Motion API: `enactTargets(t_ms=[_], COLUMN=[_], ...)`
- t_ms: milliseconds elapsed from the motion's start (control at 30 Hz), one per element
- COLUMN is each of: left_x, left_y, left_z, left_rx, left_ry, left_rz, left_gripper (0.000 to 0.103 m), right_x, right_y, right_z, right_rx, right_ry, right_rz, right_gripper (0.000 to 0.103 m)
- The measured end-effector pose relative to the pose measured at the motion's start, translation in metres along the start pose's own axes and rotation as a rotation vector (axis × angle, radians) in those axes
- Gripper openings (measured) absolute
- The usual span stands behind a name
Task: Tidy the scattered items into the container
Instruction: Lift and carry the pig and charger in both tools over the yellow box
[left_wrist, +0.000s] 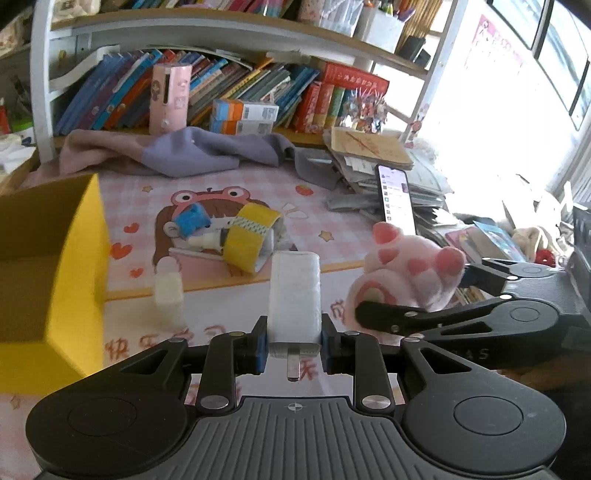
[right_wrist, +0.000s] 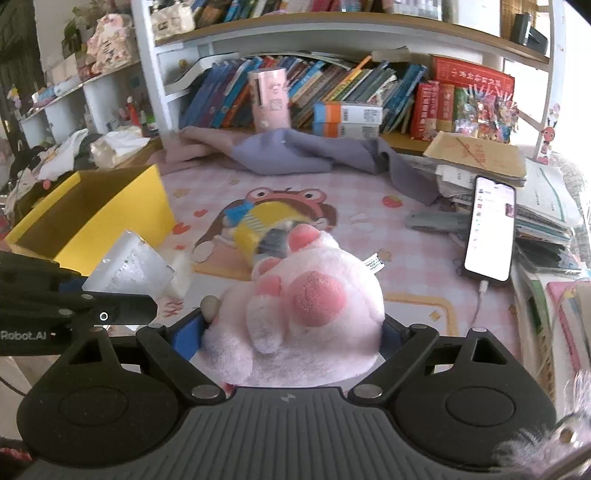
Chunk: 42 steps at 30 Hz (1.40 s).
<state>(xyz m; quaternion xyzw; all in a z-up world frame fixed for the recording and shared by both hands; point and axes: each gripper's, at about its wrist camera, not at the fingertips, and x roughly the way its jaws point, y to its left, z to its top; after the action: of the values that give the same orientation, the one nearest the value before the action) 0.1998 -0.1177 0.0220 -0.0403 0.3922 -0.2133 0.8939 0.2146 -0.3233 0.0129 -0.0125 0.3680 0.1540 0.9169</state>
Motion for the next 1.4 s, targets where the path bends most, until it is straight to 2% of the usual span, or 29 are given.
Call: enactTargets(t_ms=[300,467,733,1133,1400], left_x=[-0.064,-0.098,-0.149,-0.189,-0.187], left_y=[0.053,0.079,0.122,0.159,0.175], left_z=[-0.05,-0.085,-0.132,-0.156,-0.147], left_rx=[-0.097,-0.147,-0.212,-0.265,-0.254], left_ry=[-0.025,-0.044,-0.064,-0.126,-0.099], left_rz=[-0.001,-0.003,0.056,0.082,0.115], left_gripper=[0.025,0.025,0.025,0.025,0.025], right_x=[-0.021,-0.035,-0.055,-0.061,-0.043], right_y=[0.091,0.145,0.213,0.276,0.293], right_z=[-0.022,-0.046,-0.076,-0.076,-0.059], right_rx=[-0.067,-0.109,-0.144,-0.233,-0.244], right_ry=[0.011,0.043,0.06,0.053,0.048], right_rz=[0.018,0.032,0.058,0.096,0.126], right_gripper=[0.09,0.09,0.09,0.09,0.09])
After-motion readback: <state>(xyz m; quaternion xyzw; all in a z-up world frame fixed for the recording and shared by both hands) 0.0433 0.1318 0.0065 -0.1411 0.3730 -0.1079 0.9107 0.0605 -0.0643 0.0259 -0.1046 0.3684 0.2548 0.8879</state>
